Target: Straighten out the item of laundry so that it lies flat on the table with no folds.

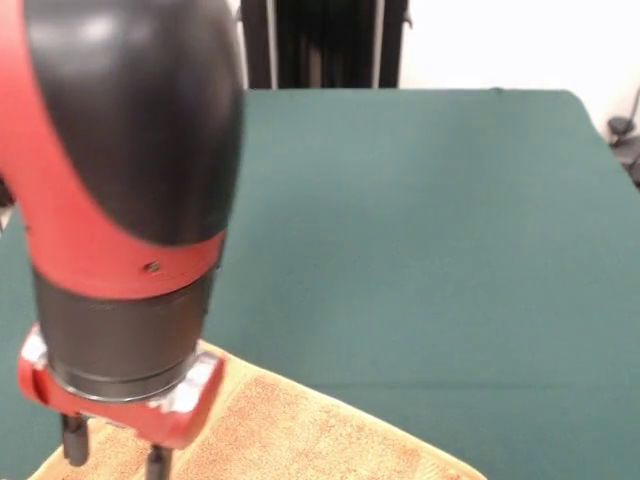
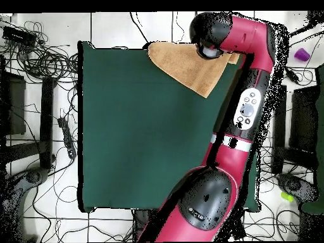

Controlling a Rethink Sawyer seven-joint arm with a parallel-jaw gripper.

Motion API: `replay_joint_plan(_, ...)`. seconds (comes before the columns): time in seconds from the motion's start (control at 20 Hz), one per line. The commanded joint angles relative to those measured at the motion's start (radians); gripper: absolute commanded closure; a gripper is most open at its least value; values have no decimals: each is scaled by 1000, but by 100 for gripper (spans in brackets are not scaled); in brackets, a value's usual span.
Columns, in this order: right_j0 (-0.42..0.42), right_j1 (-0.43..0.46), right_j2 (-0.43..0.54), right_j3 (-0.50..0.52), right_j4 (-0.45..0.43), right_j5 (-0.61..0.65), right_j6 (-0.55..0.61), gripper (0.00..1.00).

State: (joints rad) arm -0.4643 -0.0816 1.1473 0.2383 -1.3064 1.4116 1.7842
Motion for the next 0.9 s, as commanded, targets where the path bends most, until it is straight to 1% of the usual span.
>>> replay_joint_plan(0.05, 15, 51, 46, 19, 1, -84, 53, 0)
replay_joint_plan(0.2, 19, 51, 24, 31, 38, -72, 122, 0)
replay_joint_plan(0.35, 20, 59, 29, 30, 56, -61, 138, 0)
replay_joint_plan(0.5, 18, 59, 19, 39, 75, -59, 124, 0)
replay_joint_plan(0.65, 23, 65, 22, 32, 77, -58, 139, 0)
replay_joint_plan(0.75, 26, 64, 10, 36, 87, -53, 155, 0)
replay_joint_plan(0.9, 22, 54, -36, 65, 141, -49, 210, 0)
